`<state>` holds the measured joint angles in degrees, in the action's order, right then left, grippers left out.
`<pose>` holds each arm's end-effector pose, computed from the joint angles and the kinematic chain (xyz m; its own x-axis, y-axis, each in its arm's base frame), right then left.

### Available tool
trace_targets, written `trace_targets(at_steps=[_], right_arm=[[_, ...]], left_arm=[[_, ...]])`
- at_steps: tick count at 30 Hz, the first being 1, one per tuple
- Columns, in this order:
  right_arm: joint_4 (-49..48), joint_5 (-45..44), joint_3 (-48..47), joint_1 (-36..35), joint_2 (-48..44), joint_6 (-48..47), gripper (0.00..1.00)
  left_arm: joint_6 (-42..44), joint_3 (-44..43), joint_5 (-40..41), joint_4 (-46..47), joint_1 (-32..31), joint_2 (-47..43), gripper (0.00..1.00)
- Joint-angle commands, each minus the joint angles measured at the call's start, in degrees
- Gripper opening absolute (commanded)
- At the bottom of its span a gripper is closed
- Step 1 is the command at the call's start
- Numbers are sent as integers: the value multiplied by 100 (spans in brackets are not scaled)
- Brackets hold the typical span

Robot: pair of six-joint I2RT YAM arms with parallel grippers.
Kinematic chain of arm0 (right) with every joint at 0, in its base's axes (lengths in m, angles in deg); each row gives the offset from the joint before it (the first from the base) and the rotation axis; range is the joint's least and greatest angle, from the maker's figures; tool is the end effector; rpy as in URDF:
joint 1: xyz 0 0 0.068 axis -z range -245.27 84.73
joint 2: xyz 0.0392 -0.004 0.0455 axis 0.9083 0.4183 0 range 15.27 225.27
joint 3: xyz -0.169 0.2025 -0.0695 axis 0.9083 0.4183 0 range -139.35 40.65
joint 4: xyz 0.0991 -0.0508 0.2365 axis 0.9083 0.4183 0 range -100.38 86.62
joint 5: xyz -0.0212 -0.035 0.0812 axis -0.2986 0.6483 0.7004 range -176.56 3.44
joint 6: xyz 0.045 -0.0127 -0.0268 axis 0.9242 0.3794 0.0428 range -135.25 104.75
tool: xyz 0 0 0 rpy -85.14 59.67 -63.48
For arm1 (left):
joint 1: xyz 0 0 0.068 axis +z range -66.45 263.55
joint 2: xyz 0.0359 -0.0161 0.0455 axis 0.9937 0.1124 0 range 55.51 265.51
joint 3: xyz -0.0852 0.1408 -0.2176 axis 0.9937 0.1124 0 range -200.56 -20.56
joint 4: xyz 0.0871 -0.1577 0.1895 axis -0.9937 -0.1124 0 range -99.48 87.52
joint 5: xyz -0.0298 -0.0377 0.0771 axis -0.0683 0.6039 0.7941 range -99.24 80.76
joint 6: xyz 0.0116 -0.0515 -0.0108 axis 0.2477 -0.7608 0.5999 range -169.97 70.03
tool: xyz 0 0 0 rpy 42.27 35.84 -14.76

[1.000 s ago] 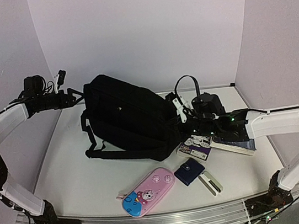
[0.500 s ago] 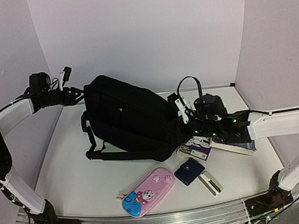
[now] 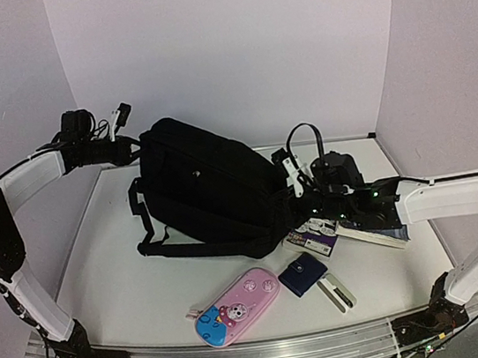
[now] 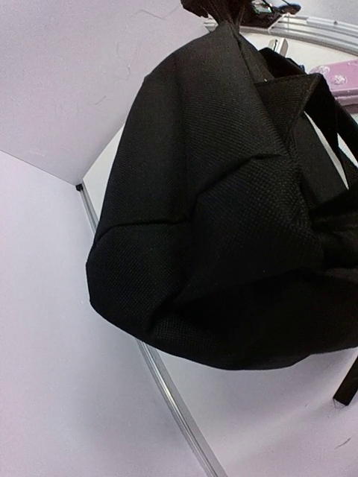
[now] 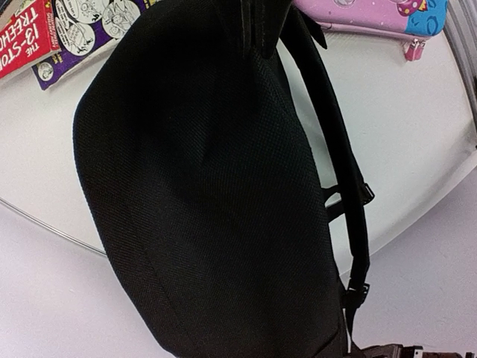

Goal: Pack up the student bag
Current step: Adjust the student bag at the center of the board.

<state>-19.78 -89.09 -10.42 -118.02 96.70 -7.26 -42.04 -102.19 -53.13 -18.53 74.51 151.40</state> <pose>0.1978 0.2576 0.2633 -0.3215 -0.1933 -0.9270 -0.7327 0.6709 0.1142 0.3767 -0.0849 0.3236 -0.3965 0.1636 -0.9033 0.7663 0.6009 -0.2275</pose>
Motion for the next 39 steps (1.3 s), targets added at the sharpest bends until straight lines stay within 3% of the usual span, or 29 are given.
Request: trace_targets(at_steps=[1, 10, 22, 24, 27, 30, 33, 39], right_arm=[[-106, -905, -38, 17, 65, 181, 0], [-116, -2400, -672, 302, 593, 689, 0], [-342, -2194, -1822, 1035, 1404, 60, 2], [-347, -2070, -1947, 1047, 1524, 53, 11], [-297, -1558, -1927, 1036, 1361, 298, 43], [-243, -1217, -1665, 1010, 926, 636, 59], [-103, -1017, -1372, 901, 439, 866, 67], [6, -641, -1123, 177, 174, 1125, 70]], left_arm=[[94, 178, 261, 93, -139, -526, 3], [-207, 1202, 399, -186, -339, -1862, 0], [-646, 2879, 211, -24, -571, -3362, 0], [-679, 3040, 203, 112, -640, -3478, 0], [-740, 3029, 174, 157, -703, -3433, 0], [-806, 3007, 68, 183, -711, -3325, 0], [-937, 2981, 17, 201, -722, -3254, 0], [-979, 2949, 0, 207, -740, -3178, 0]])
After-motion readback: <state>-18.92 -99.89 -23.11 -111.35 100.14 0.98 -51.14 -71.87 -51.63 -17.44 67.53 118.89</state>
